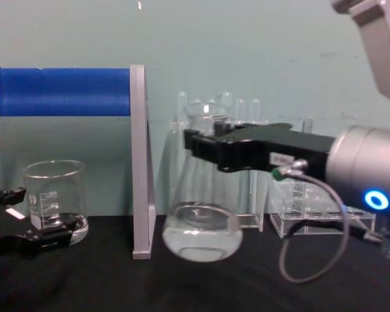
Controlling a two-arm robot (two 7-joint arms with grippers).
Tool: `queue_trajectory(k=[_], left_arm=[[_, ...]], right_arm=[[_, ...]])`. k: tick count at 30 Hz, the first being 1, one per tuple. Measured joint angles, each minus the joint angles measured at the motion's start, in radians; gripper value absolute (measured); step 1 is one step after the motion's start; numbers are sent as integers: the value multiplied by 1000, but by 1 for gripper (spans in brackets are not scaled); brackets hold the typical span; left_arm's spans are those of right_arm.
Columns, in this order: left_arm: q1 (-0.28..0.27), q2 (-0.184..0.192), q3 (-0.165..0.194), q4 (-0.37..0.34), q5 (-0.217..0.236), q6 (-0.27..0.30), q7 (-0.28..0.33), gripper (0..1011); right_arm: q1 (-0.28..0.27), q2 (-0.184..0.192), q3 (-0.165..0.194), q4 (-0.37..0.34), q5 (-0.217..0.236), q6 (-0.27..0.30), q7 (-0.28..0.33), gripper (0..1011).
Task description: Grasp the erlenmeyer flask with one hand, shake it three times, then place it back.
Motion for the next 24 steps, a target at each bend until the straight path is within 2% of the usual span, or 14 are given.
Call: queue_trajectory(k=[3, 4, 7, 9, 12, 15, 16, 19, 24], left_arm=[[0, 0, 0, 0, 0, 0, 0, 1001], [0, 0, 0, 0, 0, 0, 0, 1001], [0, 0, 0, 0, 0, 0, 0, 1001], [0, 0, 0, 0, 0, 0, 0, 1001], [0, 0, 0, 0, 0, 0, 0, 1001], [0, 0, 0, 0, 0, 0, 0, 1001], [0, 0, 0, 0, 0, 0, 0, 1001], [0, 0, 0, 0, 0, 0, 0, 1001], [0, 0, 0, 0, 0, 0, 0, 1001]], right_arm=[[-24, 7, 31, -20, -2, 0, -35, 453], [-24, 7, 31, -20, -2, 0, -35, 453], [-69, 15, 84, -61, -17, 5, -93, 453], [-90, 18, 107, -79, -24, 8, -117, 453], [-148, 21, 171, -130, -45, 18, -189, 453], [-190, 20, 215, -163, -60, 23, -233, 453], [-190, 20, 215, -163, -60, 23, -233, 453], [-228, 15, 255, -192, -71, 26, -263, 453], [-244, 7, 277, -204, -79, 29, -268, 453]])
